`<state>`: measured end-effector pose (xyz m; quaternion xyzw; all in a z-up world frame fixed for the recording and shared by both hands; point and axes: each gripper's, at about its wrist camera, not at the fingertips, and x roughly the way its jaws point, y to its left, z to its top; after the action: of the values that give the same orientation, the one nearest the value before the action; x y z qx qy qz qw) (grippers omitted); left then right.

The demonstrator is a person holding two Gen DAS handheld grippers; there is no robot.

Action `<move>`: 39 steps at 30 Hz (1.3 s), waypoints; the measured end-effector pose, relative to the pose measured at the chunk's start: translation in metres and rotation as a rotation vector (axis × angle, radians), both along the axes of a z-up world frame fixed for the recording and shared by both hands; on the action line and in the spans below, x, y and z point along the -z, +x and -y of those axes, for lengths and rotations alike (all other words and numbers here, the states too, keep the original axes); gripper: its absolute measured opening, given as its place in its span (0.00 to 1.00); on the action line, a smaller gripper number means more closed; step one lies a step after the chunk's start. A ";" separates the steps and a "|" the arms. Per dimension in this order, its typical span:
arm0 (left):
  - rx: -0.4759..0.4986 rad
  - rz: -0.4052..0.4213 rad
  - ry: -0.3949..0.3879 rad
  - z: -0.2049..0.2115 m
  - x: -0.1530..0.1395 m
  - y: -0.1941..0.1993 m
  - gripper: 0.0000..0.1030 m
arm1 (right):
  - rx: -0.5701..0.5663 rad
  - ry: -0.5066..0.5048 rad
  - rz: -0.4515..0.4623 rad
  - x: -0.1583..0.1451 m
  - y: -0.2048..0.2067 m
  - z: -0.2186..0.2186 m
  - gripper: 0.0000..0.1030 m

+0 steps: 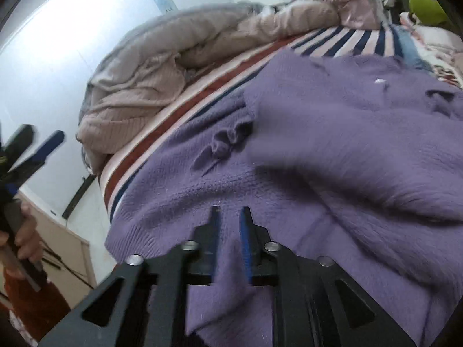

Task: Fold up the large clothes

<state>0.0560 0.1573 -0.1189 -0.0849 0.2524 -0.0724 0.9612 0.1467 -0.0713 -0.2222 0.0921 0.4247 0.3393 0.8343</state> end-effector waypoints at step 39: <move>0.036 -0.261 -0.008 -0.040 0.099 0.044 0.96 | 0.228 0.000 0.085 -0.041 -0.050 0.104 0.70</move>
<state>0.0995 0.1970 -0.2178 -0.0929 0.3765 -0.0788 0.9184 0.0970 -0.1757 -0.1810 0.1252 0.3757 0.2456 0.8848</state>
